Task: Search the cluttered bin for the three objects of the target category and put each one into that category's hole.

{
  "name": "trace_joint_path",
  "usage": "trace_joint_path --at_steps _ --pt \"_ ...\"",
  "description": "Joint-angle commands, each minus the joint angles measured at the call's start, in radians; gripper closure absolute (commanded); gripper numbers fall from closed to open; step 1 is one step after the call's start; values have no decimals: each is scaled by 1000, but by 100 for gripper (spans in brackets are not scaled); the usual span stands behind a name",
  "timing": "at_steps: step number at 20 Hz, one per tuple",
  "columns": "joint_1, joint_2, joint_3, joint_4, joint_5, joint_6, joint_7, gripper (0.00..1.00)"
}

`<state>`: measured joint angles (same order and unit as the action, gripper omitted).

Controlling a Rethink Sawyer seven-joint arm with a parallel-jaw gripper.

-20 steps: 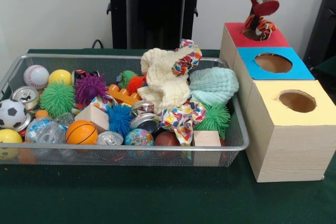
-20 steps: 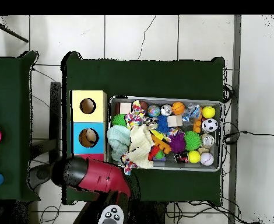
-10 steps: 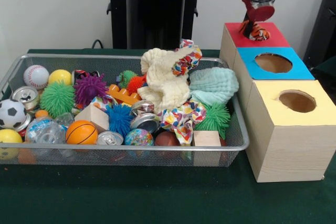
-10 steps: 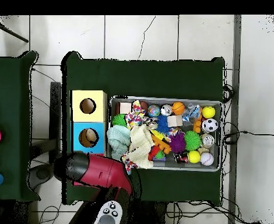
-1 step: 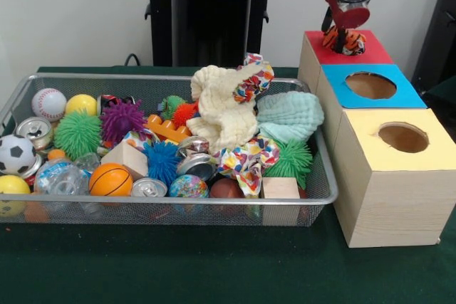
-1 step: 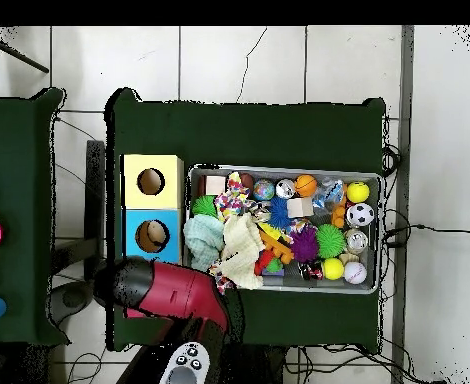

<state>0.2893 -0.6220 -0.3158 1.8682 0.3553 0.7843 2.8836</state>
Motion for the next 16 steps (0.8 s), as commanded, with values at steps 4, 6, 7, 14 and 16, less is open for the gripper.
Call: trace_joint_path --at_steps 4,6,7,14,16 --pt "-15 60 -60 -122 -57 101 164 0" --pt "-20 52 -57 -124 -42 121 172 0" --pt "-25 47 -56 -127 -38 138 173 0" --pt "-50 30 -35 -126 -1 157 161 0" --pt "-63 16 -21 -115 16 133 142 0"
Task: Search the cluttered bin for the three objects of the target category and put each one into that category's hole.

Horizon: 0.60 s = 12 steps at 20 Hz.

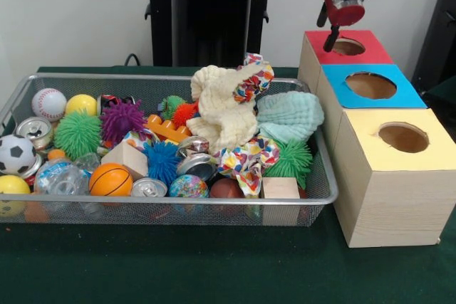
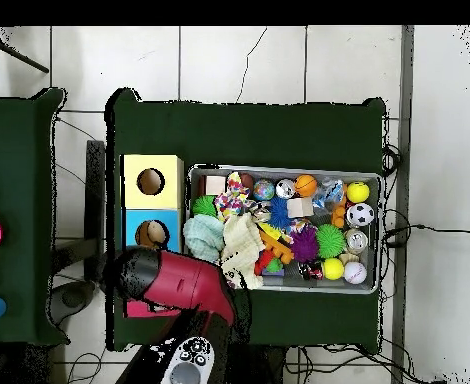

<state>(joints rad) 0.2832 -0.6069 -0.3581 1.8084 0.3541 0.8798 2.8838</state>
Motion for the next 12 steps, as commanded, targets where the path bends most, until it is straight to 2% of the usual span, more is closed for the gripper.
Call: trace_joint_path --at_steps 1,8,12 --pt "-64 -6 29 -51 23 22 130 0" --pt "-94 -29 50 -39 19 -7 92 0" --pt "-118 -39 23 -71 -59 36 26 0"
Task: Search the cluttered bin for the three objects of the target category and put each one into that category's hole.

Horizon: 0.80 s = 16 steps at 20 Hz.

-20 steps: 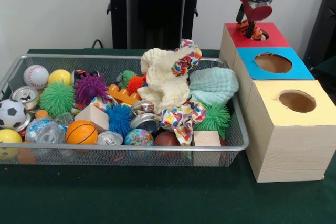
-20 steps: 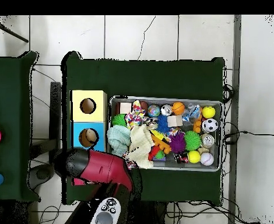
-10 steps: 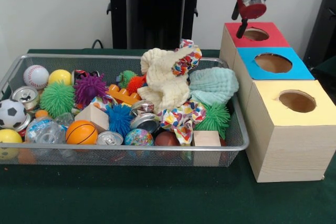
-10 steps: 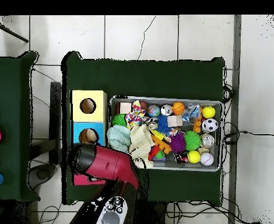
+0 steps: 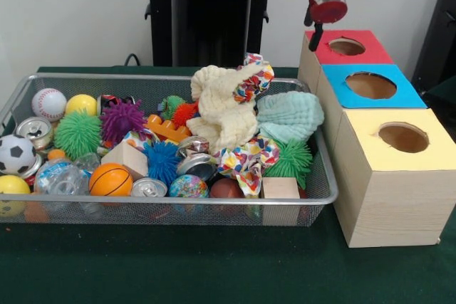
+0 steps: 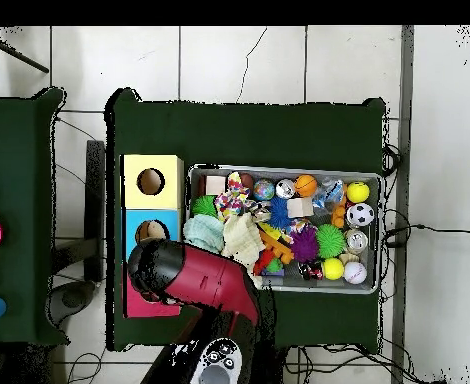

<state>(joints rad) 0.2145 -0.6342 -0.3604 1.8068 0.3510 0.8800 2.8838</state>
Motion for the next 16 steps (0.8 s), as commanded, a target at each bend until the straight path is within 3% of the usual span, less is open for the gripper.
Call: trace_joint_path --at_steps 1,6,16 --pt "-66 -12 18 -74 -96 27 -28 0" --pt "-128 -24 33 -71 -211 -32 -152 0" --pt "-147 -6 72 -86 -338 -83 -92 0"
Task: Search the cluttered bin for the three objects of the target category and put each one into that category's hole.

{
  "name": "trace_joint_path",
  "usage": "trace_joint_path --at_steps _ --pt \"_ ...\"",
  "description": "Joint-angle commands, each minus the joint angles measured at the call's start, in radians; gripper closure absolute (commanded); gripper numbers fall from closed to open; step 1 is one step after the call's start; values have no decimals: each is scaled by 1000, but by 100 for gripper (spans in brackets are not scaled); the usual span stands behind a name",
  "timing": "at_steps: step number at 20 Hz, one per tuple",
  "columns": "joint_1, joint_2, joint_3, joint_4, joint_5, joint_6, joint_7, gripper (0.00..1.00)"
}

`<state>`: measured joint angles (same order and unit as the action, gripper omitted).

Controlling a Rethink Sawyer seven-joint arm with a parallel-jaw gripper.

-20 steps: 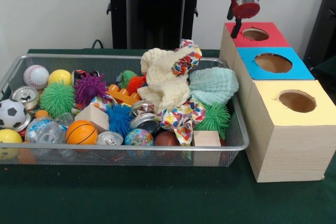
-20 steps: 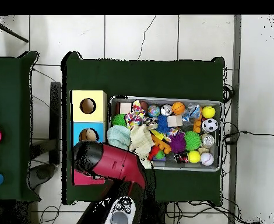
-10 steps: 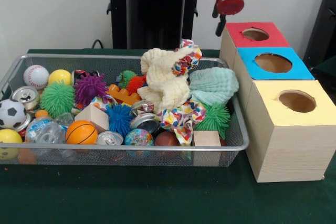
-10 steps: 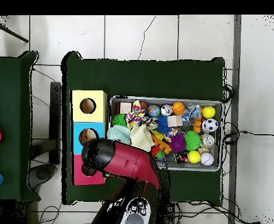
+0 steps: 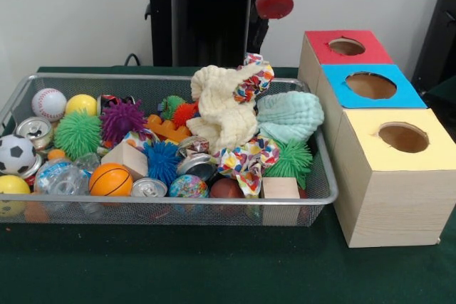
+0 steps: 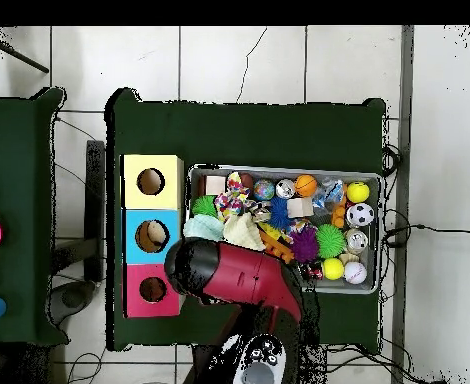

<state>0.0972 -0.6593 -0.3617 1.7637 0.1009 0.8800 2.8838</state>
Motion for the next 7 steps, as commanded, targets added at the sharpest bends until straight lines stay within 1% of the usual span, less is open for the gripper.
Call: trace_joint_path --at_steps 1,7 --pt "-27 25 74 -48 -101 -89 -81 0" --pt "-37 31 75 -48 -135 -106 -63 0"
